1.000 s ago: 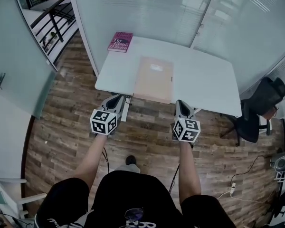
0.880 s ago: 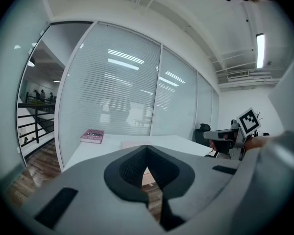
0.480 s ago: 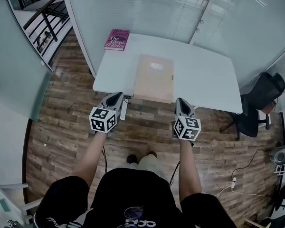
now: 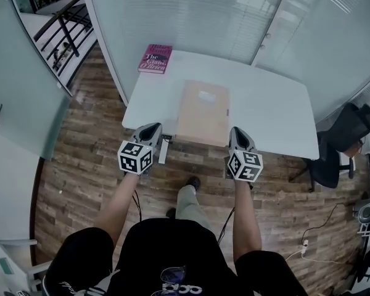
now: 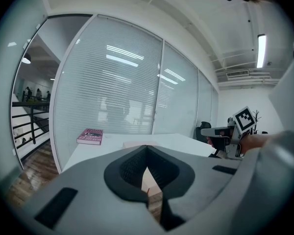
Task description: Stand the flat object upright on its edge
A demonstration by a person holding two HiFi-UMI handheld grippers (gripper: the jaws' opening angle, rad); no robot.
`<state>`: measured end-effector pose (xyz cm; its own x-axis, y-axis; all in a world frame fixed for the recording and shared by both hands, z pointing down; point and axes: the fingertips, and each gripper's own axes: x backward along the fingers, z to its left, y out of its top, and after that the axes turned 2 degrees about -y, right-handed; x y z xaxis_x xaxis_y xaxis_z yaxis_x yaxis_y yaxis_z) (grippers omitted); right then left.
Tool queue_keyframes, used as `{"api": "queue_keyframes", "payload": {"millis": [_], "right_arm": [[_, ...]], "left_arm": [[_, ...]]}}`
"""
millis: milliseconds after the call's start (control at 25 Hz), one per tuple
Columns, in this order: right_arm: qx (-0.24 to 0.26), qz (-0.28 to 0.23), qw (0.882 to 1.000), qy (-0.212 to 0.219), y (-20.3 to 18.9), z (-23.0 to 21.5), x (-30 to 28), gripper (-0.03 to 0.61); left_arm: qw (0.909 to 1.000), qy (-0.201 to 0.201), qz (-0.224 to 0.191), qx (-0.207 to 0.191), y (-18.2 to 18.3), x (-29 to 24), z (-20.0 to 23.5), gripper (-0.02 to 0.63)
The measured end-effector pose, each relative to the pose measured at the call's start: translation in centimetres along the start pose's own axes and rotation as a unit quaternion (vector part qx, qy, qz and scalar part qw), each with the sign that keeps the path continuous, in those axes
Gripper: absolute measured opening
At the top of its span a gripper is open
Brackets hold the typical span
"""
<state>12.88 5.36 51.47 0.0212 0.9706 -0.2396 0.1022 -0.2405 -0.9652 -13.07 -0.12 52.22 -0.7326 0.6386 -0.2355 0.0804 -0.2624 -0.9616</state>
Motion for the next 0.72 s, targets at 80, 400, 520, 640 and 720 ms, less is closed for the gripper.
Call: {"api": "queue_keyframes", "payload": {"millis": [80,400,520,640,720], "right_arm": [[-0.004,-0.002,1.0,0.001,0.4,-0.3,-1.2,0.023],[-0.022,0.003,1.0,-0.006,1.3,-2.7,-6.5,0.023],[-0.027,0.009,1.0,-0.009,1.5,-3.8,-8.3,0.023],[-0.028,0.015,0.999,-0.012,1.5,-4.7,-9.9,0.023],[-0.03,0.02,0.999,-0.014,1.4,-5.2,-10.8,0.023]], "left_arm": [[1.0,-0.001,0.0,-0.004,0.7,-1.1,0.6,0.021],[0.9997,-0.008,0.007,-0.021,3.1,-6.6,3.0,0.021],[0.9996,-0.011,0.01,-0.023,3.7,-8.7,3.9,0.021],[0.9995,-0.015,0.016,-0.022,3.7,-10.6,4.6,0.021],[0.9994,-0.018,0.022,-0.02,3.5,-11.6,5.0,0.021]]}}
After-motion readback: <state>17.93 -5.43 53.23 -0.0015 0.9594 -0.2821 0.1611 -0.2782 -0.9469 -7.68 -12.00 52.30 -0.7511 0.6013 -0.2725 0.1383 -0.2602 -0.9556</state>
